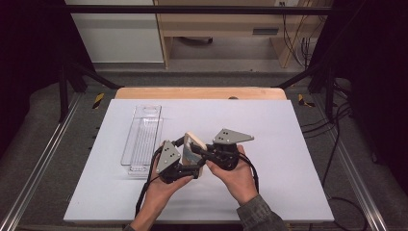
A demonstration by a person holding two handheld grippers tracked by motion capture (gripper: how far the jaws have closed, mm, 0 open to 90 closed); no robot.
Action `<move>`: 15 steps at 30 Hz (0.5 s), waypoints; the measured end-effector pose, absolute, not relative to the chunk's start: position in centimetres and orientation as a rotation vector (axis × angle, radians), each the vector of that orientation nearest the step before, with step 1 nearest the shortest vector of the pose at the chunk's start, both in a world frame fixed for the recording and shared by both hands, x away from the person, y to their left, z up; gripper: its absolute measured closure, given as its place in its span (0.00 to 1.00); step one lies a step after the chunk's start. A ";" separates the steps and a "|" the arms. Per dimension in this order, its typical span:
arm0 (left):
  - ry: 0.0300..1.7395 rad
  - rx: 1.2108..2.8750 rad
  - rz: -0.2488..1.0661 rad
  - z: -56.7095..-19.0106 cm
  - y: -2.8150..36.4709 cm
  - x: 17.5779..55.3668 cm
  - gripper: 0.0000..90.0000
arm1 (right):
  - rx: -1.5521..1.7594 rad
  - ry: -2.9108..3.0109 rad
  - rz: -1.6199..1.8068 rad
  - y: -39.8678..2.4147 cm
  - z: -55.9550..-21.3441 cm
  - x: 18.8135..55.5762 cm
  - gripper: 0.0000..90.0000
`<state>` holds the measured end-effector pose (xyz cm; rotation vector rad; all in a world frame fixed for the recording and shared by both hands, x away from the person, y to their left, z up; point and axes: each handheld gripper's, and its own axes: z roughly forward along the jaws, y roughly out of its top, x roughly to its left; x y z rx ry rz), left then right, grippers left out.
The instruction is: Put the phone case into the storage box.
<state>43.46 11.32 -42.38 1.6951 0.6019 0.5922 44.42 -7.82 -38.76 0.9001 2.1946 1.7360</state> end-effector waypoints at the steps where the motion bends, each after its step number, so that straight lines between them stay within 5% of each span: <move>1: 0.602 1.696 0.594 -42.4 11.4 43.4 0.11 | 0.903 2.195 1.739 -7.8 -38.8 44.4 0.95; 5: 0.609 1.697 0.606 -42.2 11.7 43.2 0.12 | 0.909 2.194 1.757 -7.6 -38.7 44.4 0.95; 15: 0.647 1.663 0.592 -42.0 12.8 43.0 0.12 | 0.908 2.133 1.762 -7.9 -37.3 43.6 0.55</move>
